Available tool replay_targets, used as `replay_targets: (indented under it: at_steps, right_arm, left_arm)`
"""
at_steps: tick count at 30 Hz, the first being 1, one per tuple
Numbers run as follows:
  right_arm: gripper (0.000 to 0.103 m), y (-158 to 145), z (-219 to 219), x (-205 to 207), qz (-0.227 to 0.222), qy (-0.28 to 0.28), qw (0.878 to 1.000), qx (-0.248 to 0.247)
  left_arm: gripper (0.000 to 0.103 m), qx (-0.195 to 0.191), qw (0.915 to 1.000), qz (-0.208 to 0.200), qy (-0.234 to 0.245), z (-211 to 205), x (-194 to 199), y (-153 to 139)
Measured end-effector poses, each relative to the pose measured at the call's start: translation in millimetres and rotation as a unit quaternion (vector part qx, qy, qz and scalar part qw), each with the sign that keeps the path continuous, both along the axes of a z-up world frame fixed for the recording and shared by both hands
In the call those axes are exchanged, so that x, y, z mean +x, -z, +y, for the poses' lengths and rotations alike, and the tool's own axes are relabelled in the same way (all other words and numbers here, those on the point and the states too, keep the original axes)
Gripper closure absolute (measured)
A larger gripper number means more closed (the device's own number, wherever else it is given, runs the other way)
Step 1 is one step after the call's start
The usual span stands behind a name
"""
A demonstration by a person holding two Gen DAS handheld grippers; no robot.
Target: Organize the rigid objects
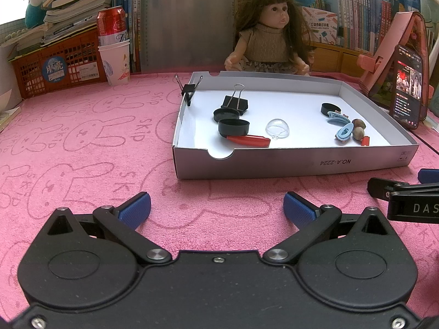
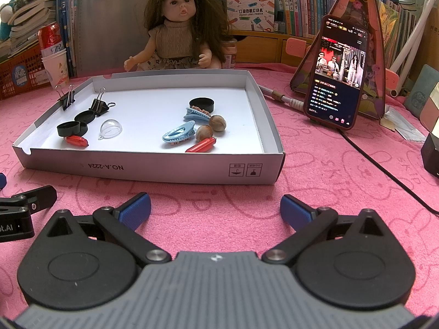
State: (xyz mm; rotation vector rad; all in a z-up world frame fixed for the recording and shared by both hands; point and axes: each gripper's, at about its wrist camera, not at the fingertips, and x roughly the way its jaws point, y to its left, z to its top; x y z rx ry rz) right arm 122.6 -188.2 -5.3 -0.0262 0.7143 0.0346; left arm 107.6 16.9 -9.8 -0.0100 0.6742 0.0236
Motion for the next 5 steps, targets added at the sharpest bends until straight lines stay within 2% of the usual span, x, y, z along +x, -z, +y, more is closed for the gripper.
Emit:
replay_targets:
  at_steps: [5]
  right_arm:
    - [0.0,0.0,0.0,0.0,0.0,0.0,1.0,0.0]
  left_arm:
    - [0.0,0.0,1.0,0.0,0.0,-0.1,0.0,0.0]
